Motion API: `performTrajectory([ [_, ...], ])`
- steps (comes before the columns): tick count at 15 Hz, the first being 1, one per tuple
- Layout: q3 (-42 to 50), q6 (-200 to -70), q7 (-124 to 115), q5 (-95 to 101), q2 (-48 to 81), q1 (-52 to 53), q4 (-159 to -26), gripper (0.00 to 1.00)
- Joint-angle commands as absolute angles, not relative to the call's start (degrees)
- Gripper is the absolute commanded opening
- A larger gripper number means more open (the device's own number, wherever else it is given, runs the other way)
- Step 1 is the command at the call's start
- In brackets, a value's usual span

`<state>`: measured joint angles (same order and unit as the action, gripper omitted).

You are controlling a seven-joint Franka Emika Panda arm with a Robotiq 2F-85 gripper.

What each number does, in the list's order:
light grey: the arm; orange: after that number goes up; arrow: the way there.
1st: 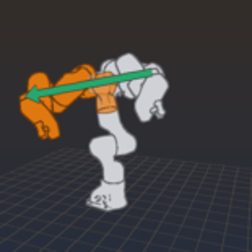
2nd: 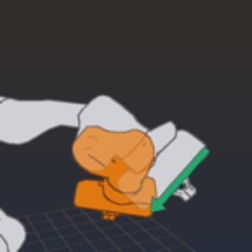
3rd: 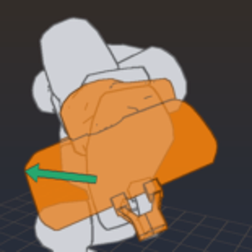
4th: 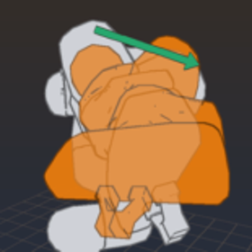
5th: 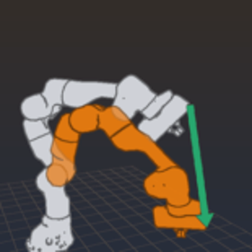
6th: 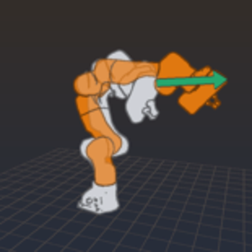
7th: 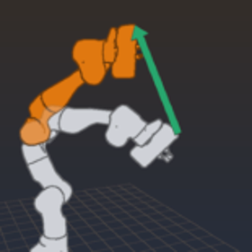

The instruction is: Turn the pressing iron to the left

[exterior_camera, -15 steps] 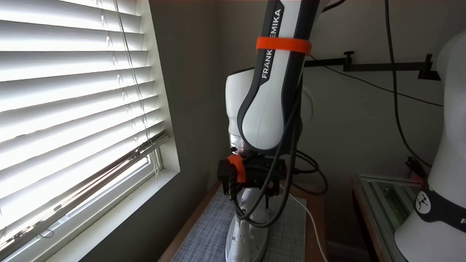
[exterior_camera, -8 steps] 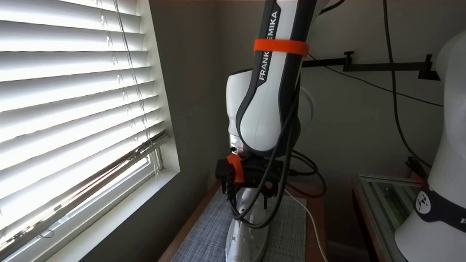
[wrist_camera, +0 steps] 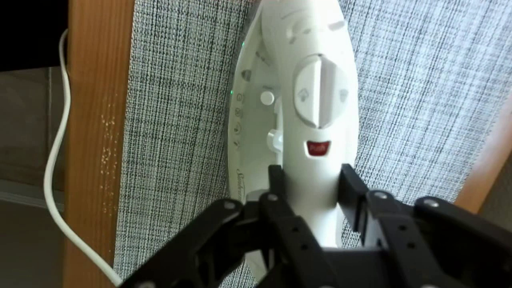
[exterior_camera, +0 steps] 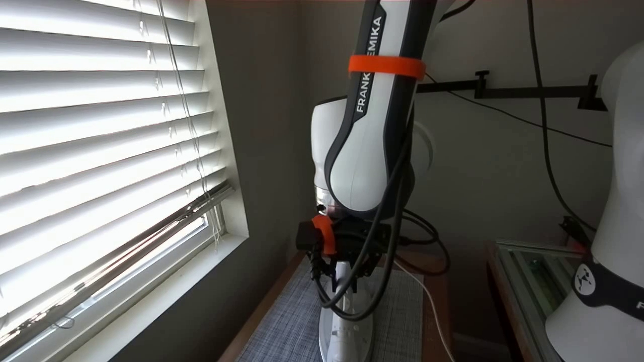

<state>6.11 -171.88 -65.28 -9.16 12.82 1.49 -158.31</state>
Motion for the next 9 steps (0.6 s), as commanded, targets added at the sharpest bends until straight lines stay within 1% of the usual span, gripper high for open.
performTrajectory([
  [1, 5.5, -173.0, -64.1, -12.1, 13.6, 1.8, -158.2, 0.63],
  [2, 5.4, -173.1, -63.8, -12.3, 13.7, 1.7, -158.2, 0.68],
  [6, 4.0, -173.4, -61.6, -14.3, 14.0, 0.8, -157.8, 0.96],
  [7, 3.9, -173.5, -61.0, -14.3, 14.3, 0.8, -157.7, 0.99],
  [9, 3.7, -173.7, -59.5, -14.6, 15.1, 0.4, -157.3, 1.0],
])
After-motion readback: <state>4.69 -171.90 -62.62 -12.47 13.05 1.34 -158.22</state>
